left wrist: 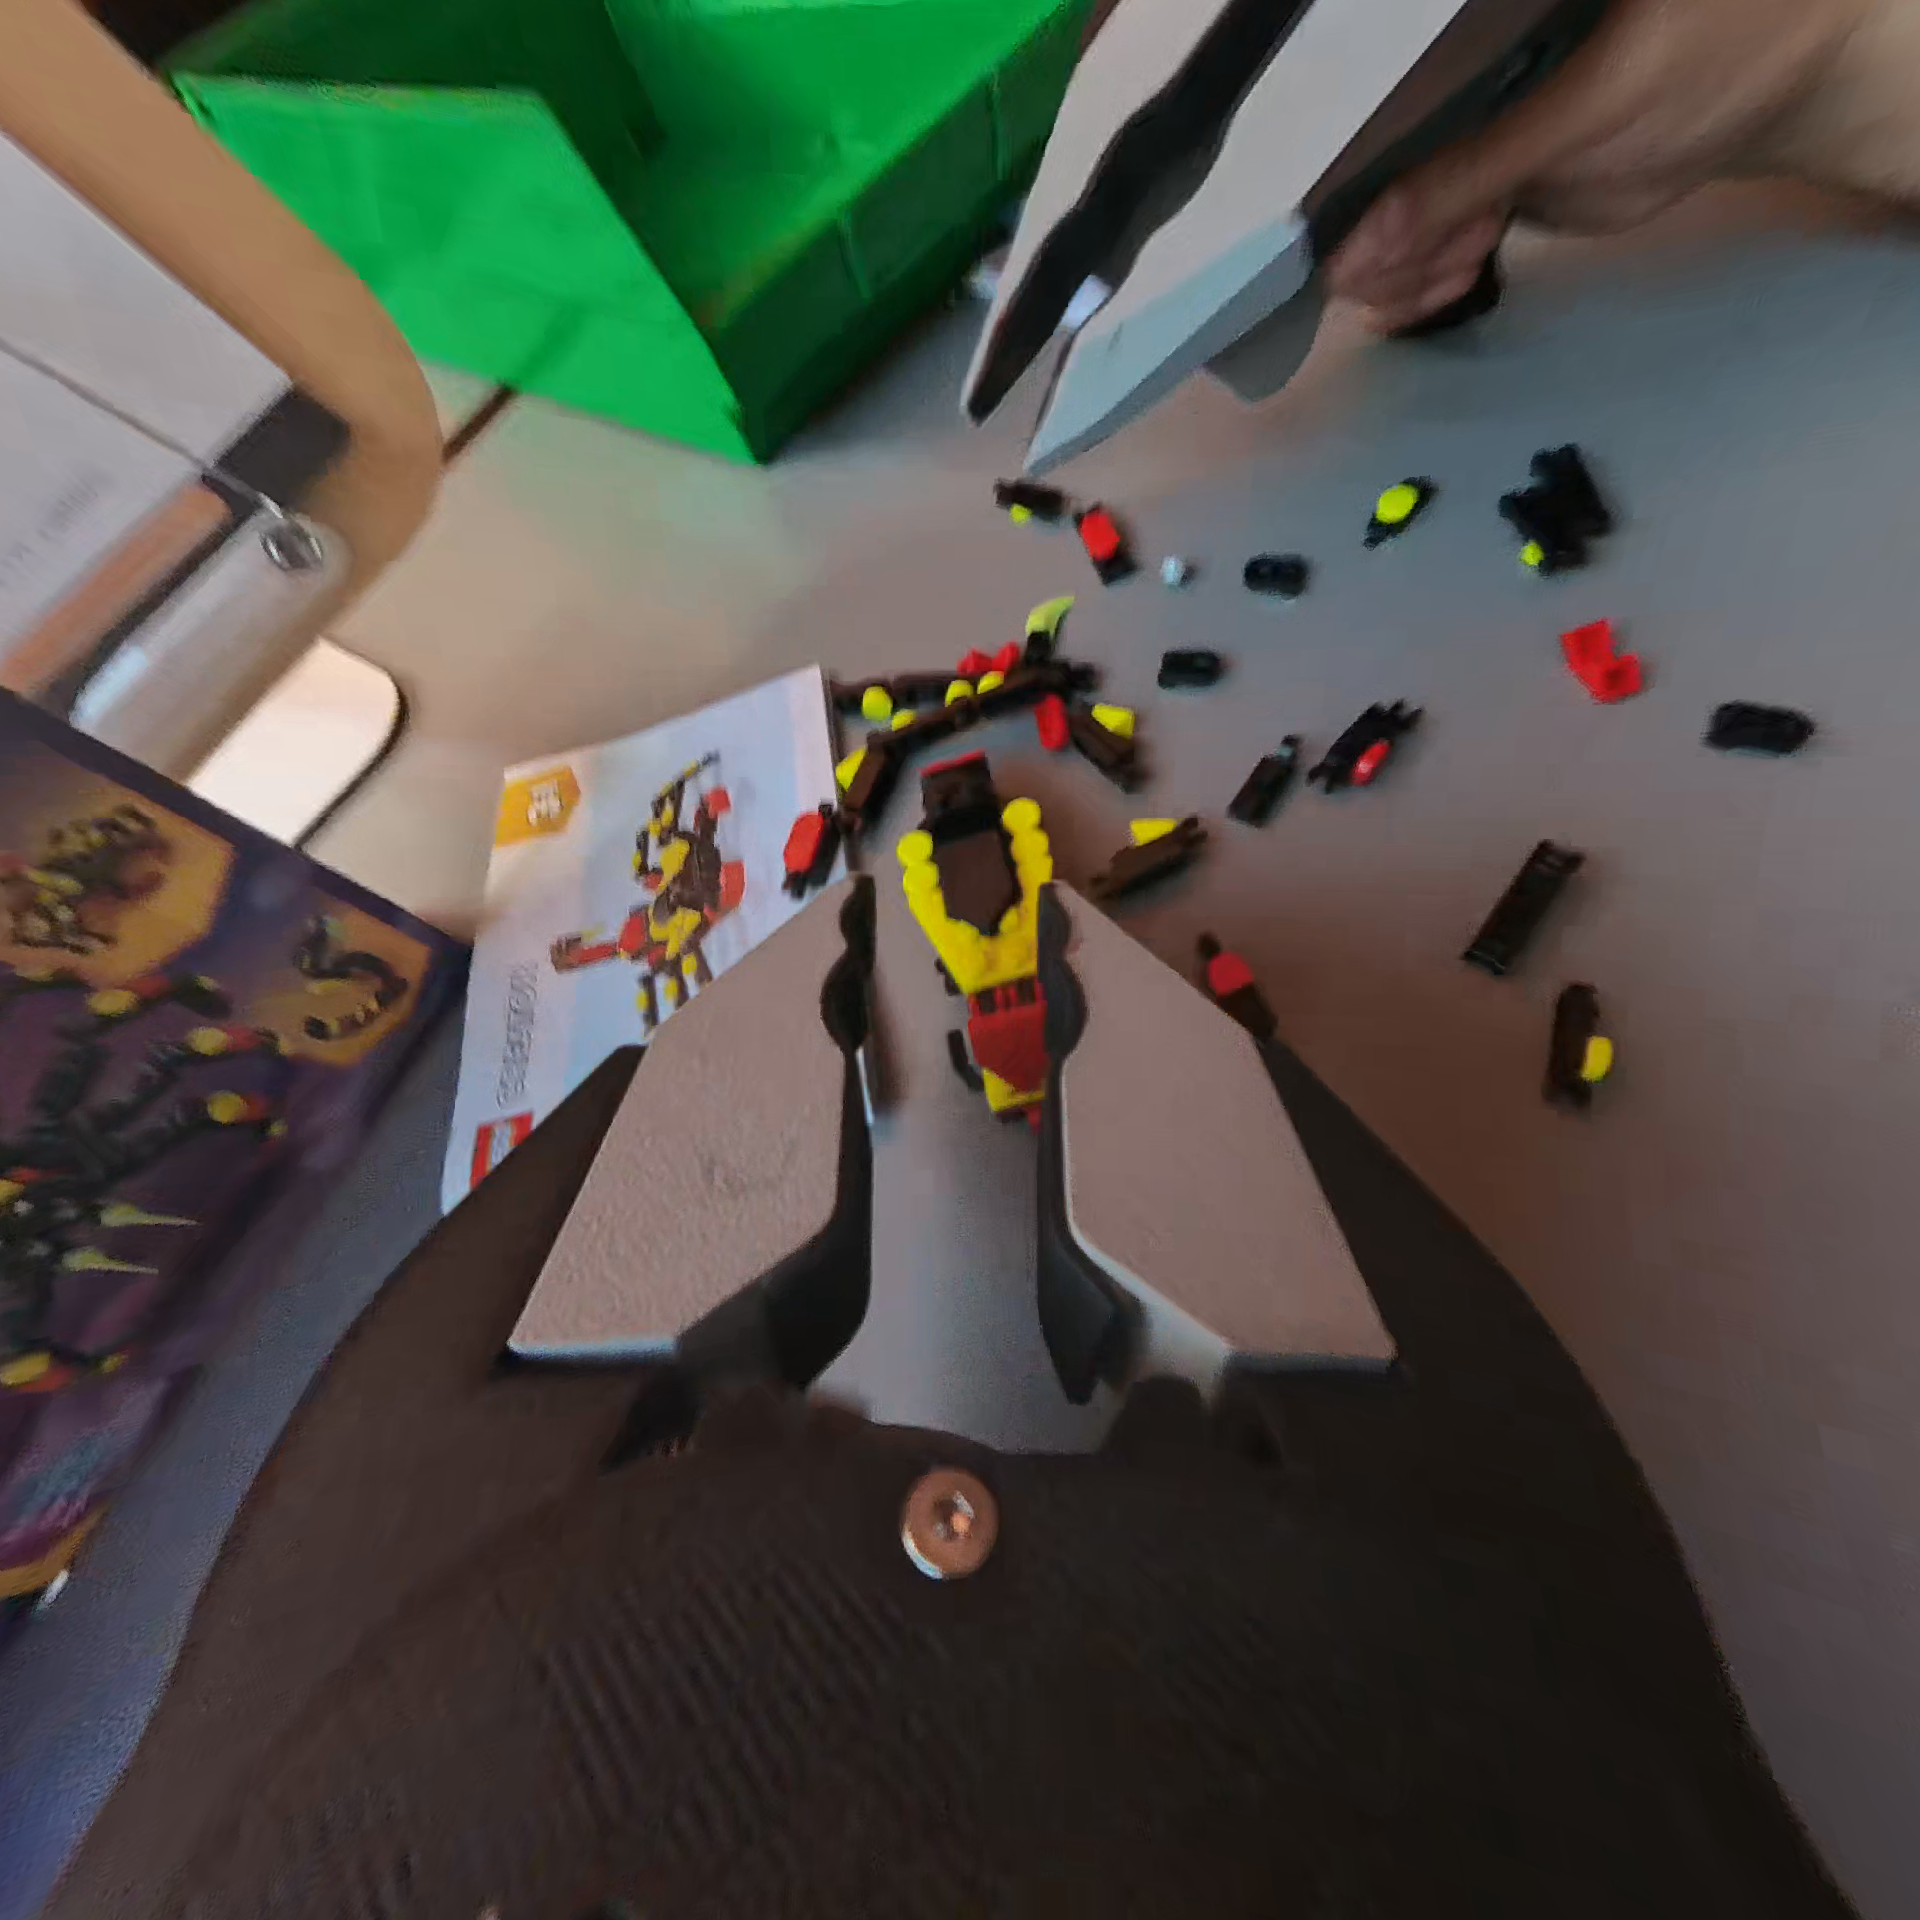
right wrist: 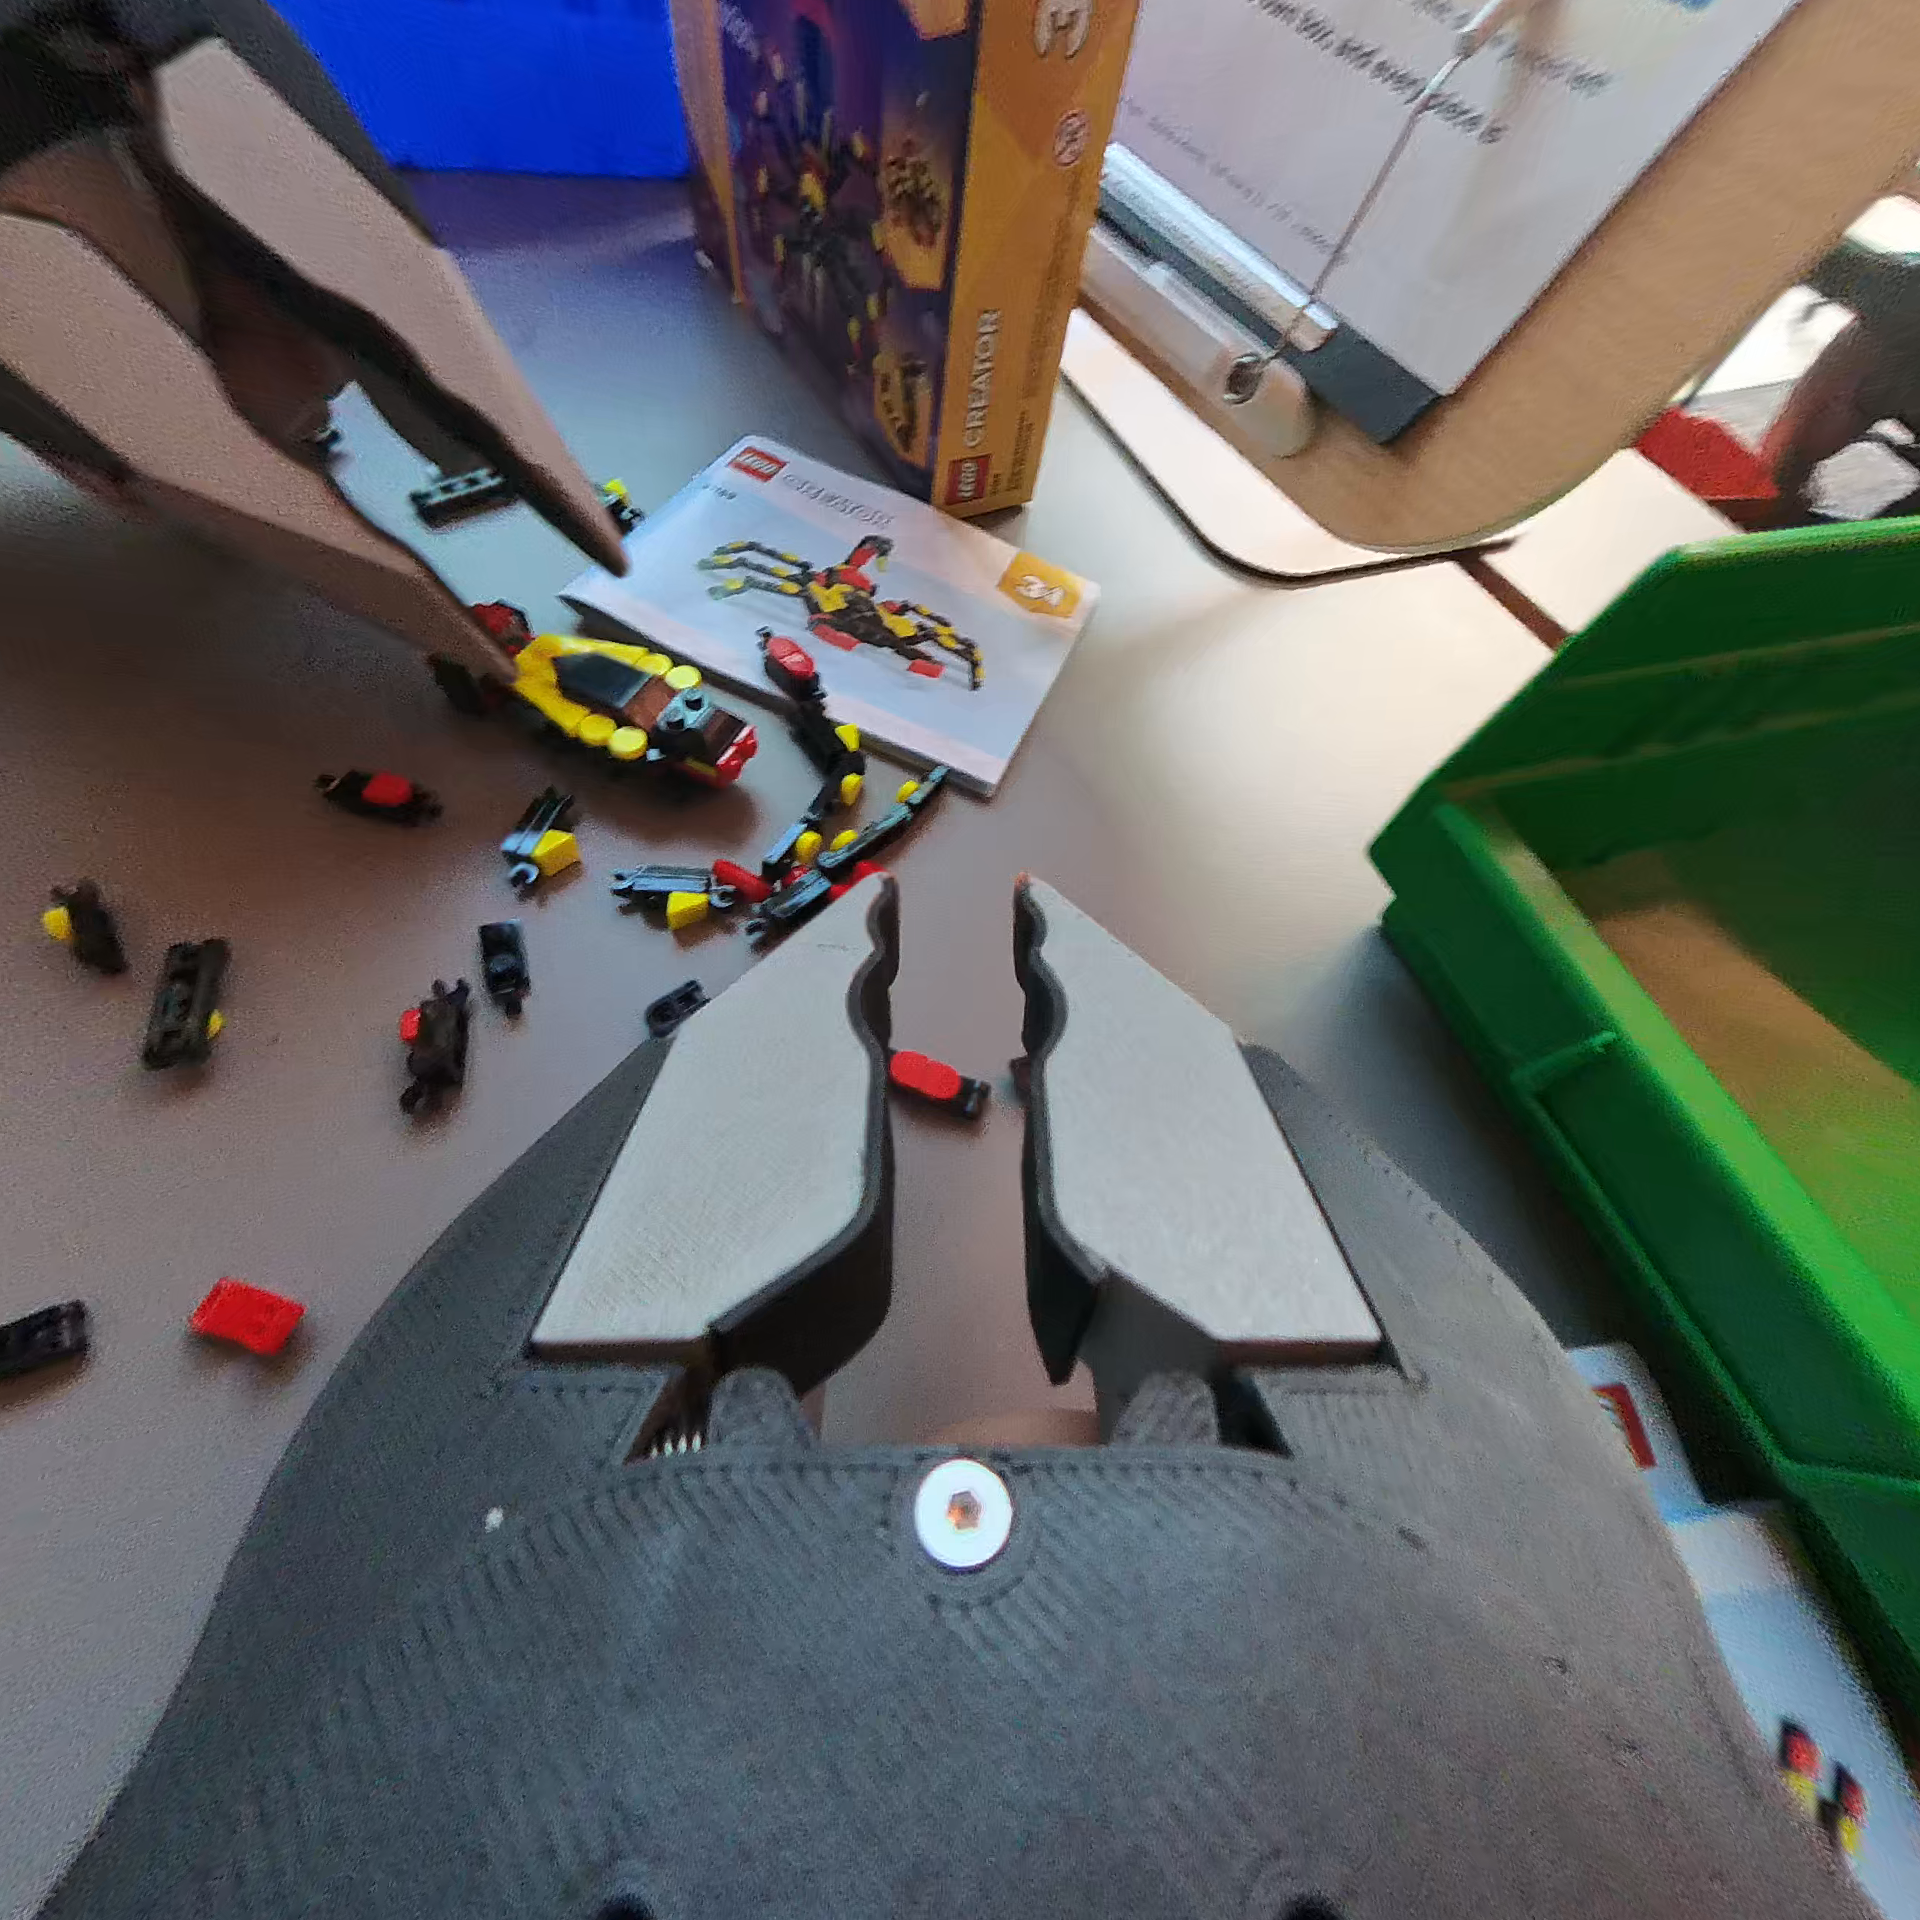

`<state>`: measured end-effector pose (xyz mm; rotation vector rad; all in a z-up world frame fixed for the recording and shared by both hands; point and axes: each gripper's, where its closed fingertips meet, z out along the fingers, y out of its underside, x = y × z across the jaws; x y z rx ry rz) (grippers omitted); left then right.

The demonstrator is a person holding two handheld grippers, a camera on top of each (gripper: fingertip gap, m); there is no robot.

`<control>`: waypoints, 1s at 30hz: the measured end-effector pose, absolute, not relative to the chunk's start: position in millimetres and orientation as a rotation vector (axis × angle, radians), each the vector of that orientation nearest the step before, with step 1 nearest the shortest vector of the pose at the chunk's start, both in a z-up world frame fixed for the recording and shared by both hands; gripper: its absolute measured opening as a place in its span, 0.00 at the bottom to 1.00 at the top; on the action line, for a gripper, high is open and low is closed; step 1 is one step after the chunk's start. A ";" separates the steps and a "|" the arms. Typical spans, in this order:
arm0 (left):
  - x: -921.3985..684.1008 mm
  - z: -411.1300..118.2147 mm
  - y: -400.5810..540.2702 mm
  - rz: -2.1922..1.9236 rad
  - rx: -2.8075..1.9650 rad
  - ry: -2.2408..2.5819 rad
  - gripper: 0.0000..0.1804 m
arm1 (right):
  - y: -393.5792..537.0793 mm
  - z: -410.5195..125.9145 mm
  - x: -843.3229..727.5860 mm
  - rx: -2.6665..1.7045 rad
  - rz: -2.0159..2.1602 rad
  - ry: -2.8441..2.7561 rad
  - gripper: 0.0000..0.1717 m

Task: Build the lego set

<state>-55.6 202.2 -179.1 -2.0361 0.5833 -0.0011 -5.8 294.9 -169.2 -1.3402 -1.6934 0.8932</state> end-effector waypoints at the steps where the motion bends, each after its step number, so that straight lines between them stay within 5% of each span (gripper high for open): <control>1: -59.3 -185.0 201.9 0.001 -2.077 0.581 0.17 | 290.6 -172.9 -6.0 -1.340 0.903 -1.734 0.12; 9: -49.7 -192.5 190.6 -0.110 -2.132 0.630 0.07 | 276.2 -207.8 -7.6 -1.415 0.813 -1.979 0.16; 14: -27.1 -190.5 175.5 -0.327 -2.153 0.666 0.06 | 253.5 -211.5 -2.0 -1.323 0.869 -2.113 0.02; 23: -65.4 -162.3 196.6 -0.169 -2.037 0.455 0.09 | 256.2 -171.3 -19.6 -1.332 1.025 -1.784 0.12; 30: -80.4 -157.2 207.1 0.049 -1.987 0.399 0.07 | 250.5 -207.2 -39.7 -1.406 0.652 -1.898 0.18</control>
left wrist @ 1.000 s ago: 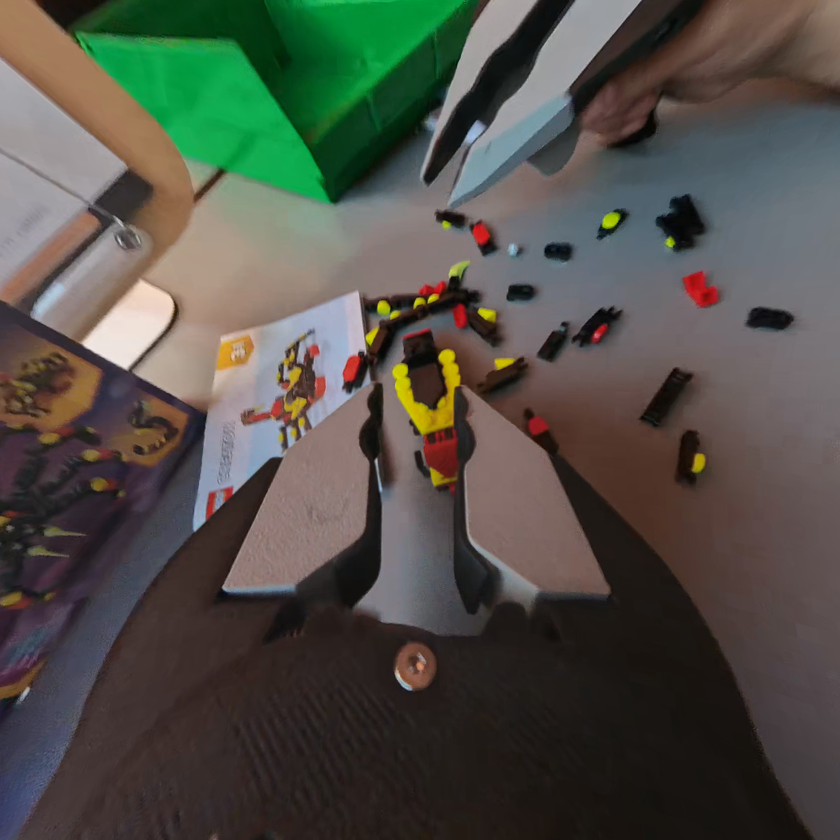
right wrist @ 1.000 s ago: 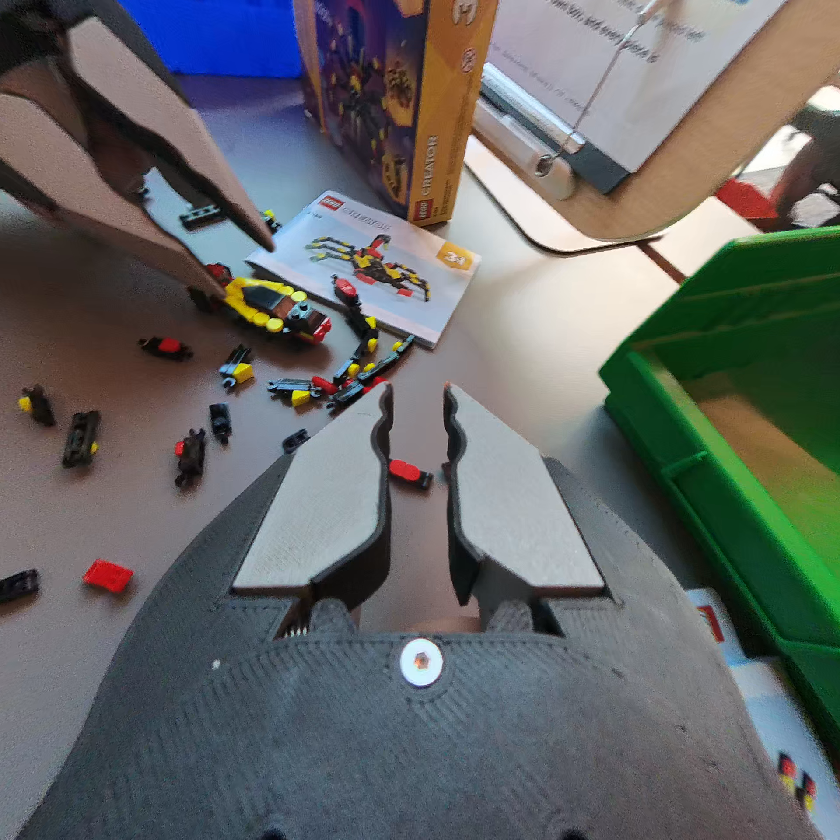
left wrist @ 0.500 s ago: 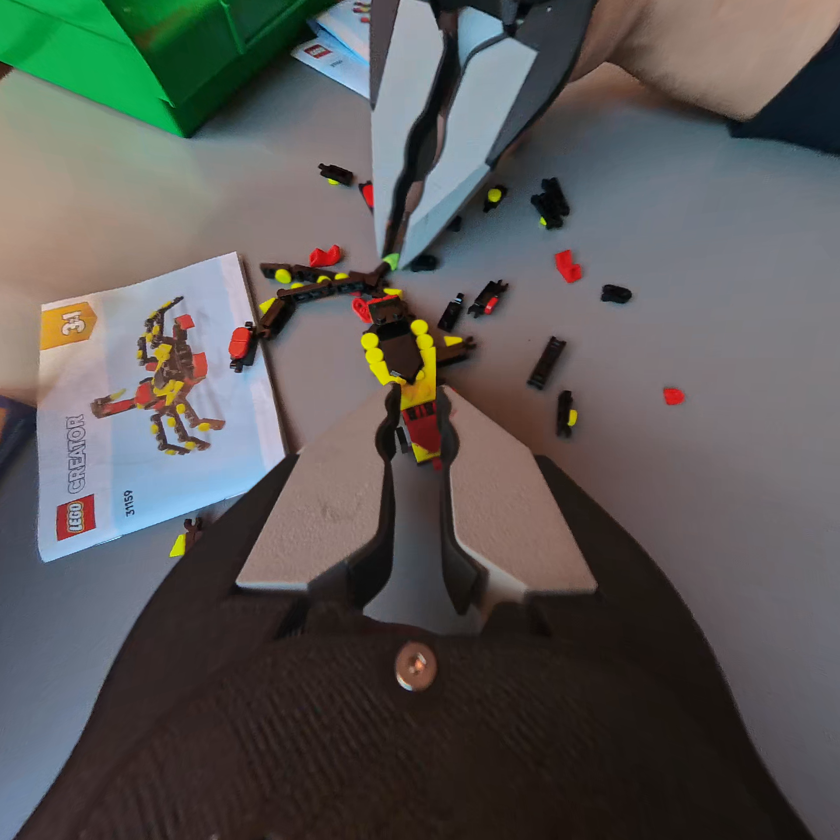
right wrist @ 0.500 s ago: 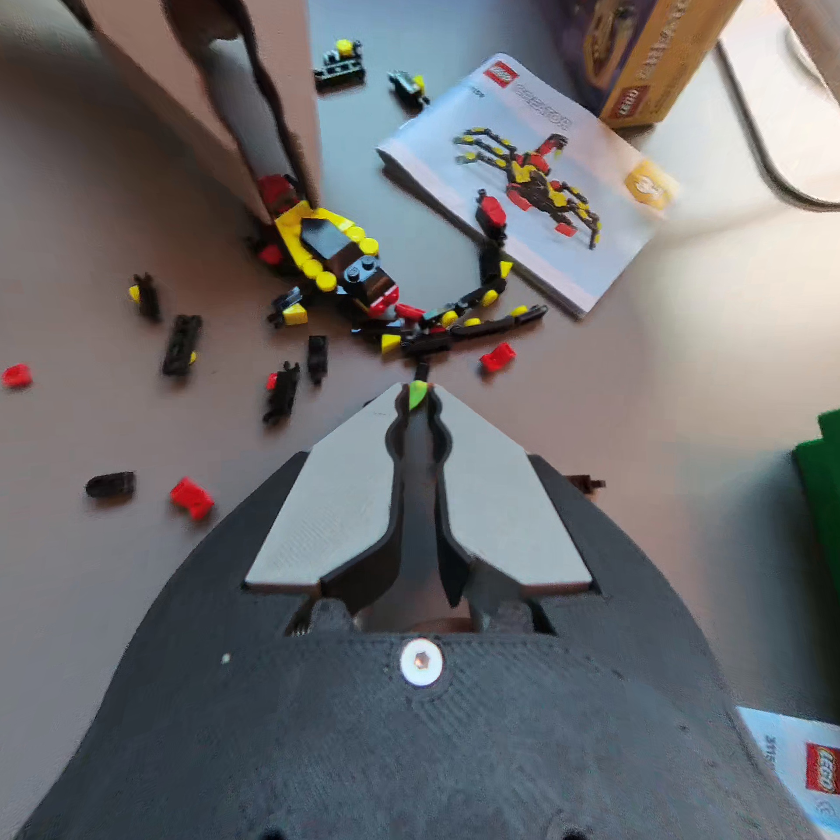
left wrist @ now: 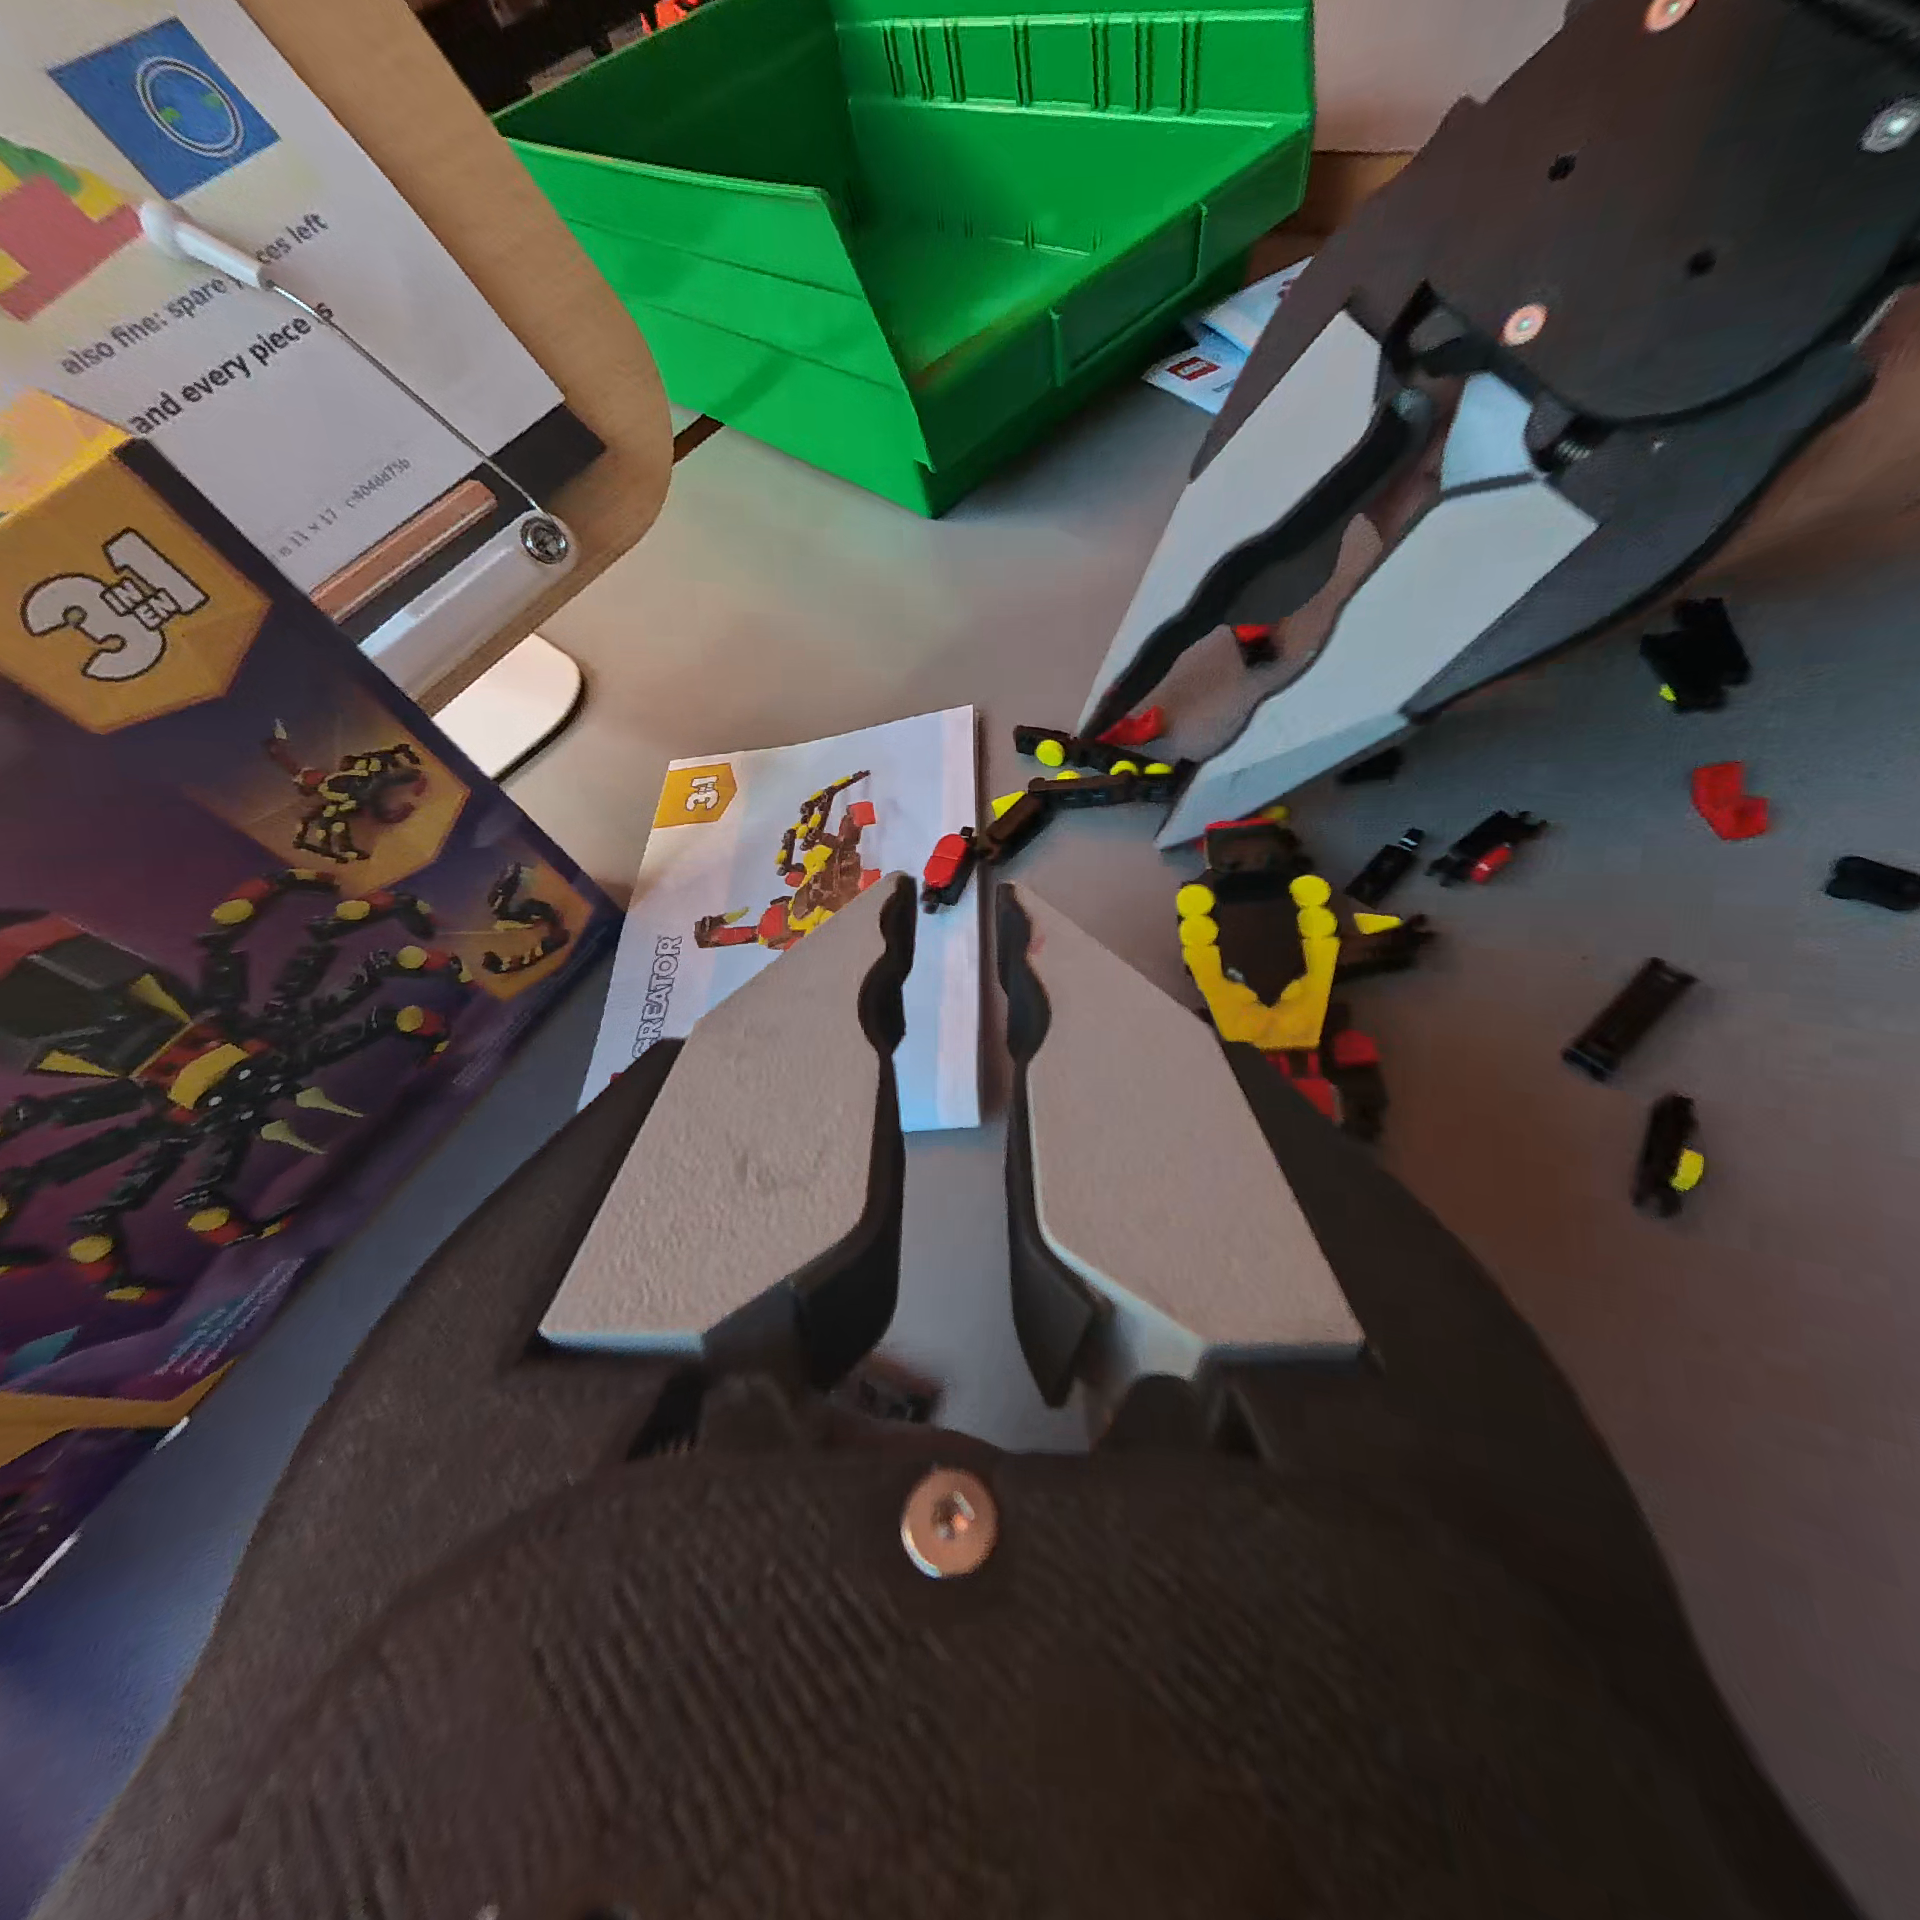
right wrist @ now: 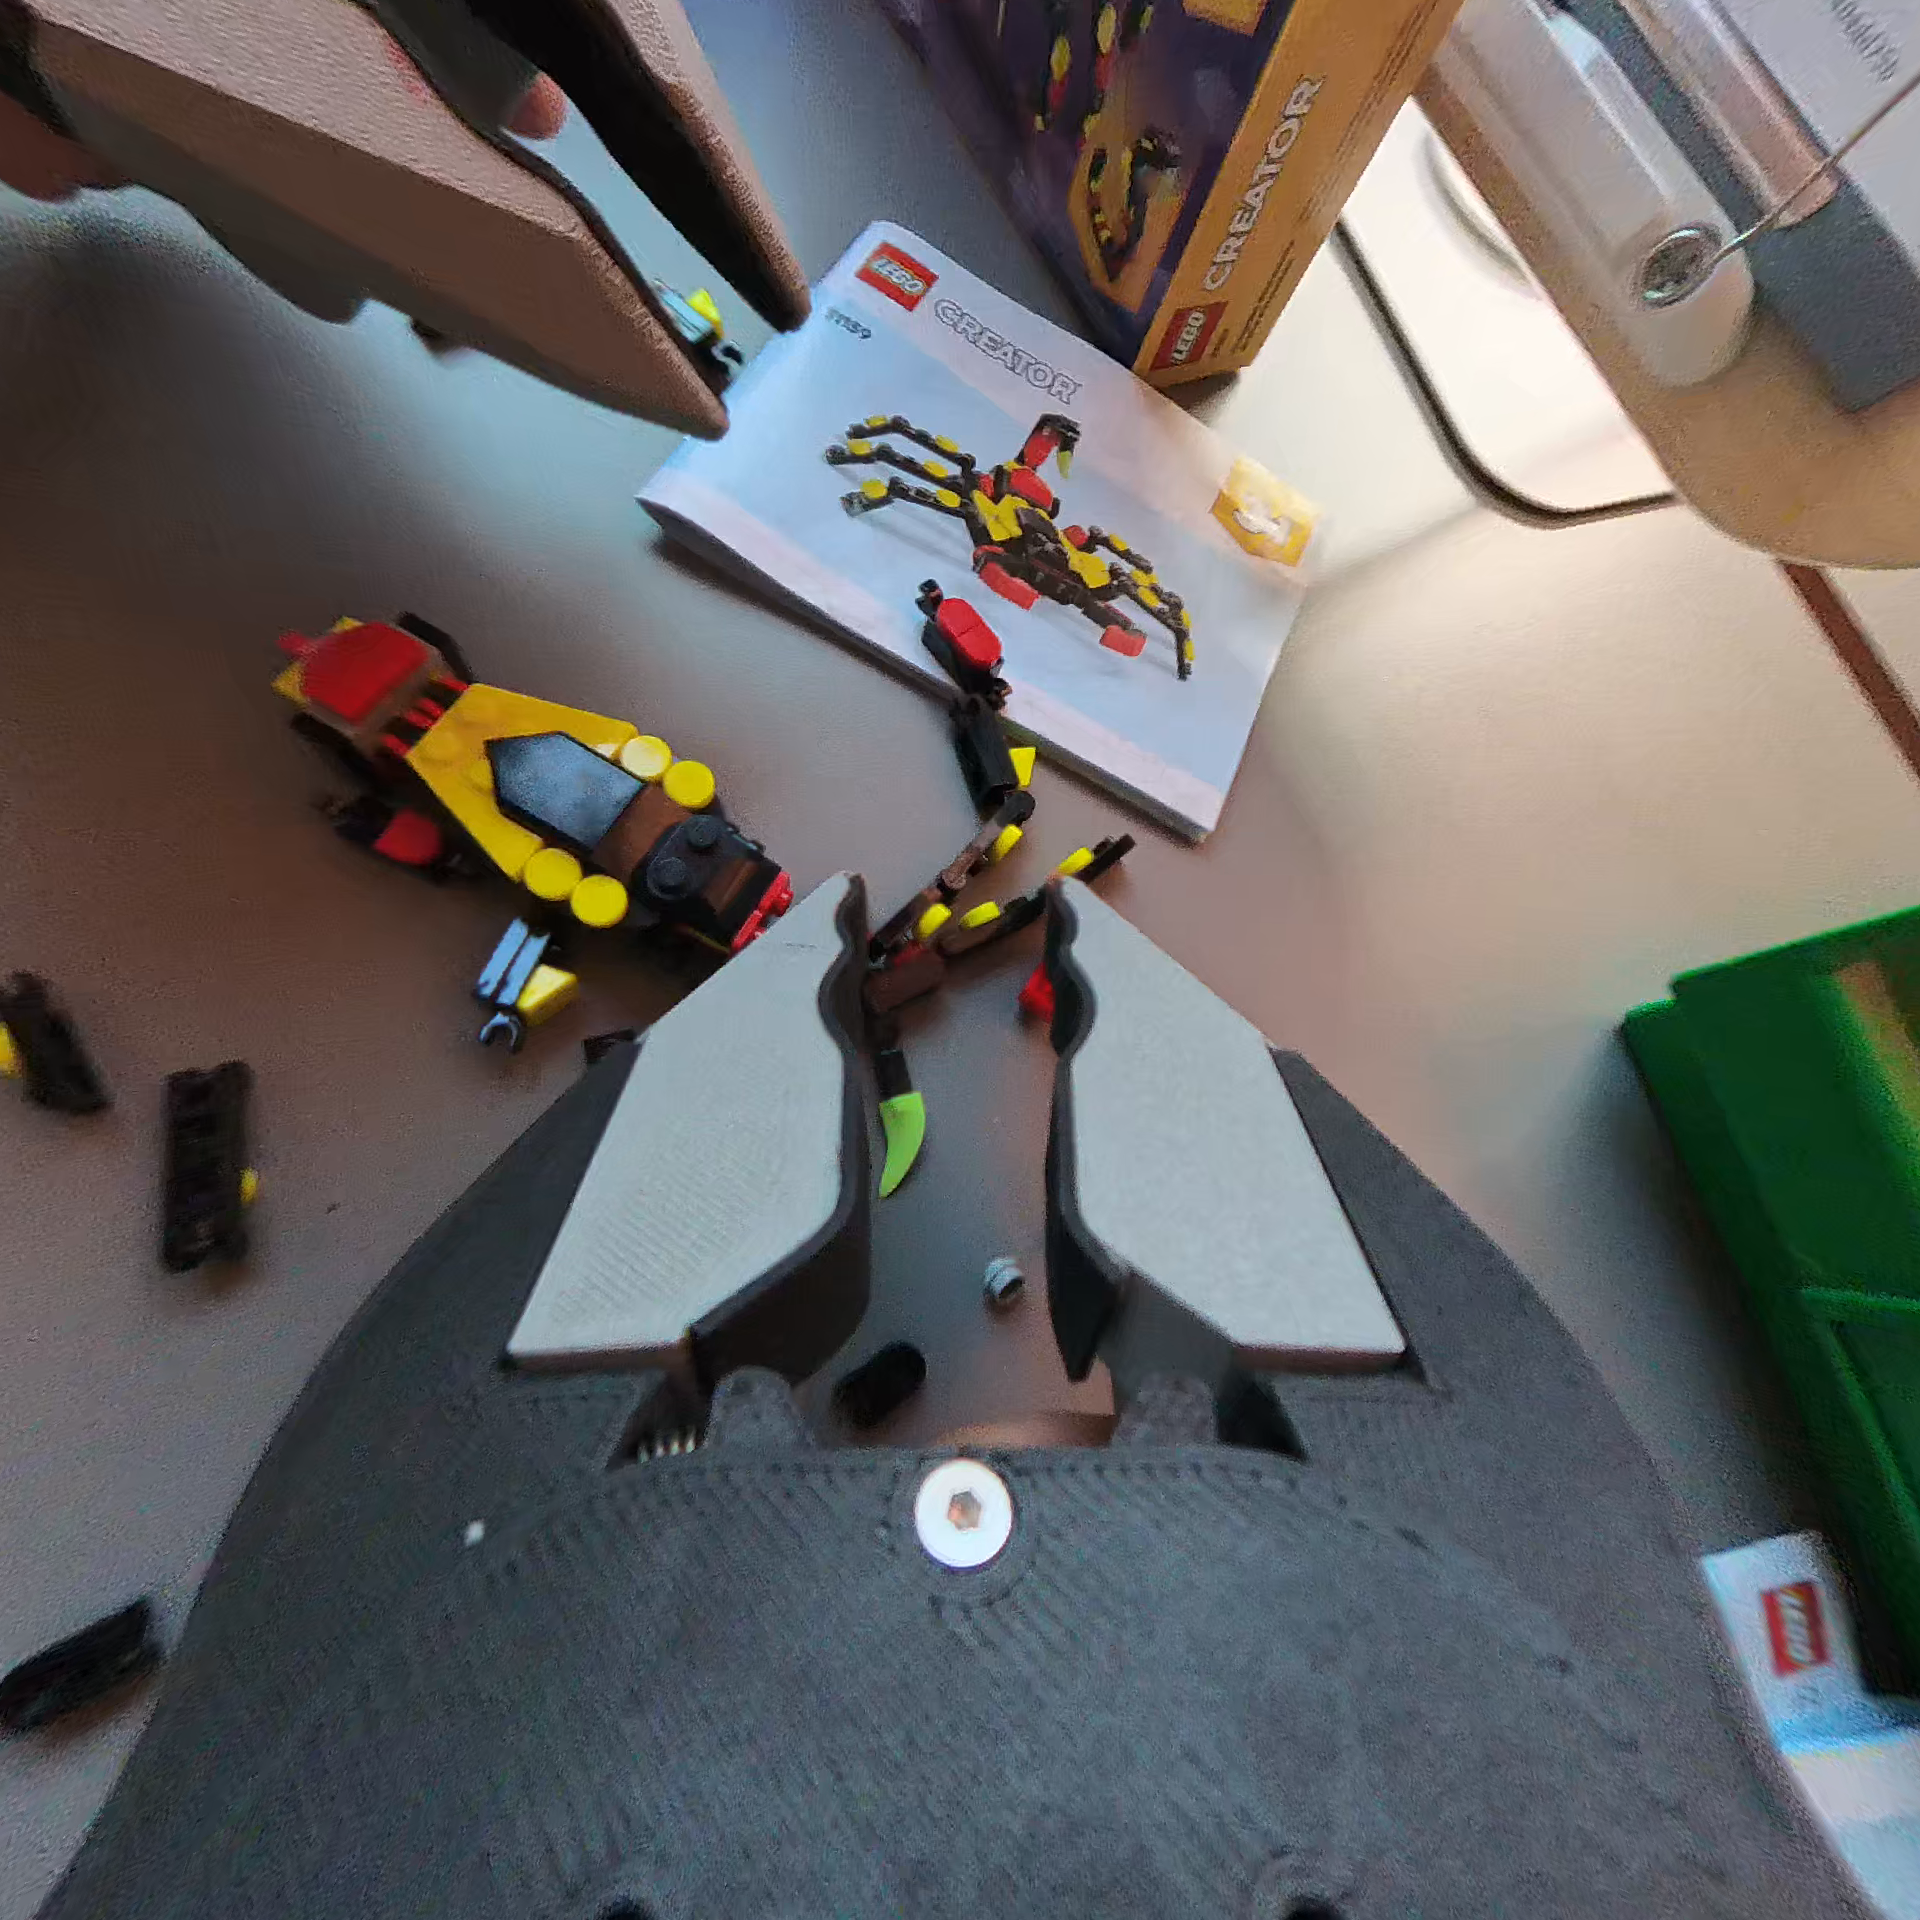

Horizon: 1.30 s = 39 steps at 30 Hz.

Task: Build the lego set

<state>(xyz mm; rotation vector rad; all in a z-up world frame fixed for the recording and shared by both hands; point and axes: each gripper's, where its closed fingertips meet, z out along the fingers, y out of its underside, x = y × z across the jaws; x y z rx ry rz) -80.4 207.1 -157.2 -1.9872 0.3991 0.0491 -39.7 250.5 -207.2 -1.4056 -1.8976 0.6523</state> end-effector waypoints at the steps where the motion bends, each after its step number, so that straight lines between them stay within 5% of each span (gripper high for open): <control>1: -77.8 -158.2 207.3 0.046 -1.989 0.407 0.07 | 251.9 -207.2 -41.2 -1.391 0.613 -1.888 0.15; 4: -74.6 -163.2 207.7 0.049 -2.001 0.427 0.07 | 255.3 -204.6 -41.0 -1.320 0.534 -1.869 0.02; 19: -60.0 -164.1 214.2 0.301 -1.884 0.610 0.16 | 220.9 -147.6 -38.3 -0.805 0.501 -1.713 0.02; 23: -62.5 -155.5 213.8 0.364 -1.831 0.624 0.03 | 213.5 -140.1 -37.7 -0.775 0.519 -1.692 0.02; 30: -60.6 -154.4 213.5 0.366 -1.826 0.623 0.09 | 204.9 -132.5 -34.8 -0.758 0.607 -1.672 0.02; 39: -51.7 -152.0 210.9 0.310 -1.807 0.662 0.01 | 201.4 -134.9 -34.8 -0.751 0.630 -1.669 0.05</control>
